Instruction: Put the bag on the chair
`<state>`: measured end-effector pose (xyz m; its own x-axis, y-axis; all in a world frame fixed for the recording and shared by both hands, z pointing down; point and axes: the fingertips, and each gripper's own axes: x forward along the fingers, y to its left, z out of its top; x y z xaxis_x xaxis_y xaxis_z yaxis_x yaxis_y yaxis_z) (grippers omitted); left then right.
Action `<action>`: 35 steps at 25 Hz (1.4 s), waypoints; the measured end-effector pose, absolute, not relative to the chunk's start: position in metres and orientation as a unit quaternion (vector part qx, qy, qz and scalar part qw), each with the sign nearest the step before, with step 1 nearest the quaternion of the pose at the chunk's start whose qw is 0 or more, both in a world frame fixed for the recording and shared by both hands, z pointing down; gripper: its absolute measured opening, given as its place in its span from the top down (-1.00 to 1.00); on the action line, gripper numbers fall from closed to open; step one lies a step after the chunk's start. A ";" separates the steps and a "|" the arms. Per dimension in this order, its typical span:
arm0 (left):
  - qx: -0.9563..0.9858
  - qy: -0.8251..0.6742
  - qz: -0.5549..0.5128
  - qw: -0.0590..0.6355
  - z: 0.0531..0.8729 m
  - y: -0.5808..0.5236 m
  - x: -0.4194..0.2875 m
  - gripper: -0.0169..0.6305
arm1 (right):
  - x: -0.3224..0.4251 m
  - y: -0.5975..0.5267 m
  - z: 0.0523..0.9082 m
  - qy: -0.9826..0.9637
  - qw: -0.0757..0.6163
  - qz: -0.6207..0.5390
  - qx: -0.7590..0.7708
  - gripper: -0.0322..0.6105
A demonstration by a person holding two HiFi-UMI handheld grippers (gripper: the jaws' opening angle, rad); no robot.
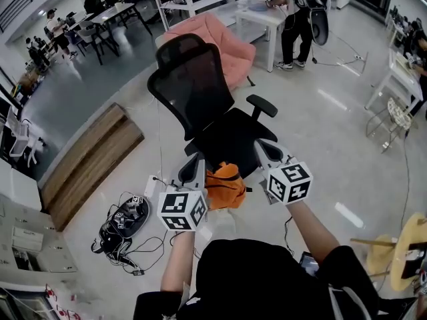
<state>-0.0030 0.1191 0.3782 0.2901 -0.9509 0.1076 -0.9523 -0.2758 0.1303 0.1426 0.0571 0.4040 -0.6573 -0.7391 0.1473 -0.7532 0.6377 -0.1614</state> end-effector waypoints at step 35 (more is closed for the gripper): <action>0.843 -0.530 0.007 0.094 0.362 -0.150 -0.126 0.92 | 0.010 -0.199 0.395 -0.876 0.058 0.105 0.467 0.89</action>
<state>-0.1263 -0.1504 0.3623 0.4389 -0.8915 0.1121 -0.8942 -0.4212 0.1516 0.0098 -0.1988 0.3954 -0.5569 -0.8062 0.1996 -0.8305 0.5417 -0.1296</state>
